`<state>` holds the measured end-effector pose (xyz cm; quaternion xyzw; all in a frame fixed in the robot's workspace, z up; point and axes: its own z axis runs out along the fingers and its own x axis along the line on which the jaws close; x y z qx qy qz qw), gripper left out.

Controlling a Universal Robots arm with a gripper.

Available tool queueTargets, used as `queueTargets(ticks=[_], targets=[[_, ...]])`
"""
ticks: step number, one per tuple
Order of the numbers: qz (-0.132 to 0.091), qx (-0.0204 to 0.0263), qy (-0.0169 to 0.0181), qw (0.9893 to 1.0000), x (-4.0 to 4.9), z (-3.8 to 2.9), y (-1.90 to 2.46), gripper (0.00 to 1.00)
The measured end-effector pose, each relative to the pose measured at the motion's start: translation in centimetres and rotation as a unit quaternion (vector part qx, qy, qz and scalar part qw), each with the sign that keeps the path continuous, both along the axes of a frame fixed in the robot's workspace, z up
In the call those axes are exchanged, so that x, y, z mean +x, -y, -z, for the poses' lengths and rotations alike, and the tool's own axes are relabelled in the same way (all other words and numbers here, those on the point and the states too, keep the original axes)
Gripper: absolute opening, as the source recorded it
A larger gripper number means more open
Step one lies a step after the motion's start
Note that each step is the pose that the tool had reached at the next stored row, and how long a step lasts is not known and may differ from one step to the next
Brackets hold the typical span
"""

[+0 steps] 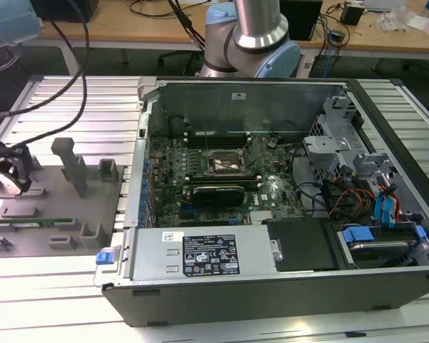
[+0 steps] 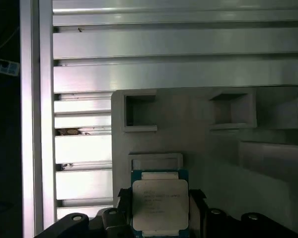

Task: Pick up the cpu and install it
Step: 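Pick up the cpu and move it towards the insertion slot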

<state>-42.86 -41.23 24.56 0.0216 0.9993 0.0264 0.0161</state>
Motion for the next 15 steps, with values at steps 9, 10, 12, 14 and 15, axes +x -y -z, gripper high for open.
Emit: queueTargets(ticks=[9,10,12,14,15], targets=[[0.000,0.0000,0.0000,1.0000,0.00,-5.11,-0.19,0.55],[0.000,0.0000,0.0000,1.0000,0.00,-5.83,-0.21,0.55],[0.000,0.0000,0.0000,1.0000,0.00,-6.47,-0.22,0.55],[0.000,0.0000,0.0000,1.0000,0.00,-7.12,-0.23,0.55],[0.000,0.0000,0.0000,1.0000,0.00,-7.37,-0.23,0.55]])
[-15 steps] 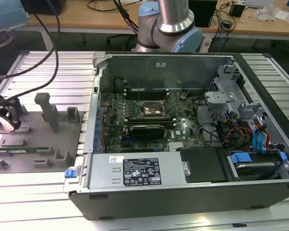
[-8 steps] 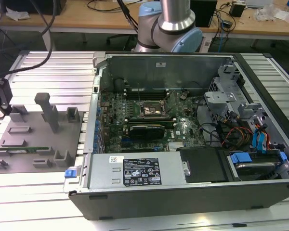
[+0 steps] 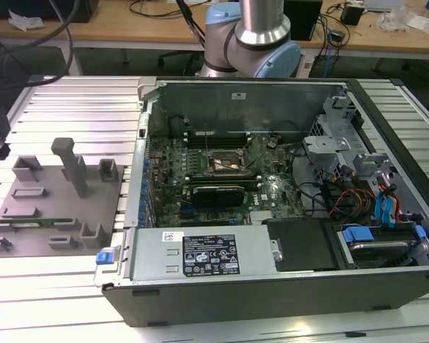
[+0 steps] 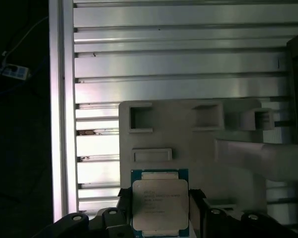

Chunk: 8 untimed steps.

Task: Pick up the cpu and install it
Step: 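Pick up the cpu and move it towards the insertion slot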

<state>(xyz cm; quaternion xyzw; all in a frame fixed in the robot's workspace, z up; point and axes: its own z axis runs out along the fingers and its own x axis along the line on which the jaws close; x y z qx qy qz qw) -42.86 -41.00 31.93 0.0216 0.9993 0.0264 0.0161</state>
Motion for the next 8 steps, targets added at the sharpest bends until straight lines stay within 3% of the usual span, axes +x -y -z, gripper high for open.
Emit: queueTargets(ticks=[5,8], targets=[[0.000,0.0001,0.0001,1.0000,0.00,-1.26,-0.01,0.55],[0.000,0.0000,0.0000,1.0000,0.00,-2.73,-0.01,0.55]])
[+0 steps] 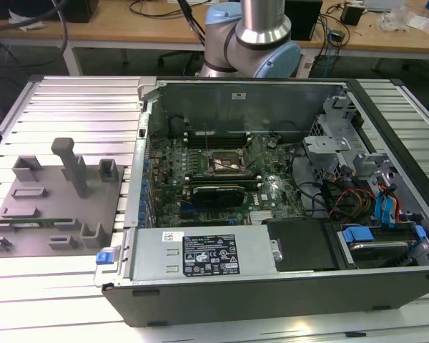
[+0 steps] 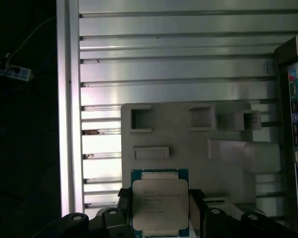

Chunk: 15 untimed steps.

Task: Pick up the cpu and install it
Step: 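Pick up the cpu and move it towards the insertion slot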

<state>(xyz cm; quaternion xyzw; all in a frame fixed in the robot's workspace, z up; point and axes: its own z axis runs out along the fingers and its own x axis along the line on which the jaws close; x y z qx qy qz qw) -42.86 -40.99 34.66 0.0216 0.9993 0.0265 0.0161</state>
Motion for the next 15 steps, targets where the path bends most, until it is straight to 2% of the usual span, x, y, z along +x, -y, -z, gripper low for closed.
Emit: queueTargets(ticks=[4,7,15], targets=[[0.000,0.0000,0.0000,1.0000,0.00,-1.27,-0.01,0.55],[0.000,0.0000,0.0000,1.0000,0.00,-2.89,-0.01,0.55],[0.000,0.0000,0.0000,1.0000,0.00,-5.42,-0.06,0.55]])
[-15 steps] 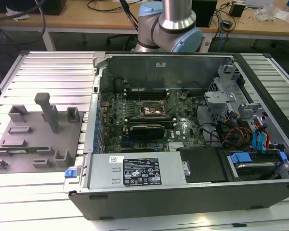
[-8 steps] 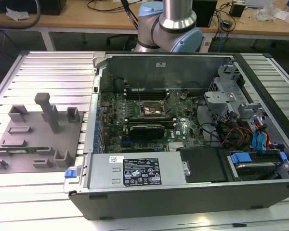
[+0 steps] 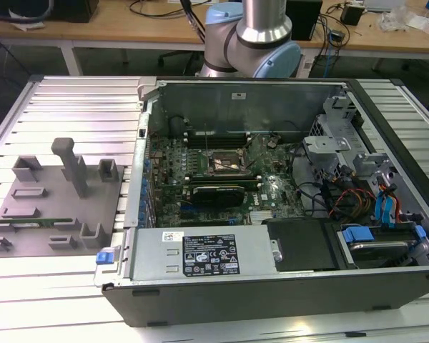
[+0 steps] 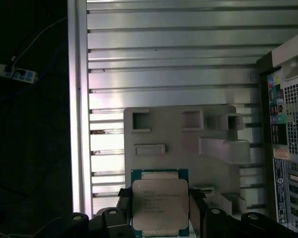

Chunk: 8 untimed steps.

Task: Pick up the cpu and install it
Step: 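Pick up the cpu and move it towards the insertion slot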

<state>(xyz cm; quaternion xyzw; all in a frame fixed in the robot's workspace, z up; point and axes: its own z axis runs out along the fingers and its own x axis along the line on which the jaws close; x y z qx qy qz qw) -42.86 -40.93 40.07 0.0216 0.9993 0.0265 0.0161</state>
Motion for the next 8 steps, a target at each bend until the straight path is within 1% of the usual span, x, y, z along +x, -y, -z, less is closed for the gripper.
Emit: queueTargets(ticks=[3,5,7,8], targets=[[0.000,0.0000,0.0000,1.0000,0.00,-0.68,-0.01,0.55],[0.000,0.0000,0.0000,1.0000,0.00,-1.43,-0.04,0.55],[0.000,0.0000,0.0000,1.0000,0.00,-1.98,-0.06,0.55],[0.000,0.0000,0.0000,1.0000,0.00,-2.38,-0.09,0.55]])
